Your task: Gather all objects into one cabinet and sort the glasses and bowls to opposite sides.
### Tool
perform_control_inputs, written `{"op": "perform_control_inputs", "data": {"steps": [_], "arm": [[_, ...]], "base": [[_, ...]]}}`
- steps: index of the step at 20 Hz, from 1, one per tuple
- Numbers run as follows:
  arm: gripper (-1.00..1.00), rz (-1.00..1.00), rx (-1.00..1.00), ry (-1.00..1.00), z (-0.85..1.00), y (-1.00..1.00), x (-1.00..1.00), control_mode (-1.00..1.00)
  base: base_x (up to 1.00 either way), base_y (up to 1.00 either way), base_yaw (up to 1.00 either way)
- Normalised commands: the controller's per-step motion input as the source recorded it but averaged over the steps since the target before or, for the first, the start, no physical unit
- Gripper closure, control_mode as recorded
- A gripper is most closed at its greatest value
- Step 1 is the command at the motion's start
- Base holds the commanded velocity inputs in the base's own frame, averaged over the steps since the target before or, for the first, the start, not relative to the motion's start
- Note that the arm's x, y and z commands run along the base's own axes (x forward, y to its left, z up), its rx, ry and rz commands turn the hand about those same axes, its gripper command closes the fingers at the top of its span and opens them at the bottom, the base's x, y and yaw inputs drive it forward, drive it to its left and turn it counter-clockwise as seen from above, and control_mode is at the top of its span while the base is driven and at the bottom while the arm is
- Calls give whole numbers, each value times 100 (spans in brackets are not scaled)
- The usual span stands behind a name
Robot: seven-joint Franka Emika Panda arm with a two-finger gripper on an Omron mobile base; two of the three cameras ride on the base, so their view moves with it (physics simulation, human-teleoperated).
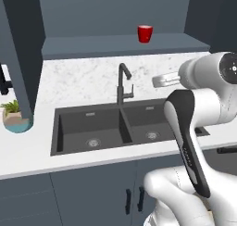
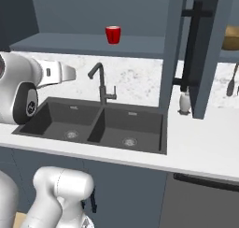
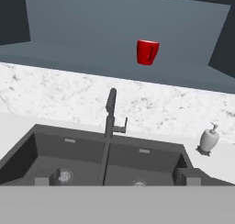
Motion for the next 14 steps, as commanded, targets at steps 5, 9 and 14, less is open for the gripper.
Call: {"op": "perform_control_inputs", "data": {"steps": [5, 9, 14], "arm": [[-100, 0, 0, 0, 0, 0, 0, 100], [-100, 0, 0, 0, 0, 0, 0, 100], [-100, 0, 0, 0, 0, 0, 0, 100]], "base": [[58, -1, 0], [63, 0, 2], [49, -9, 1]]}}
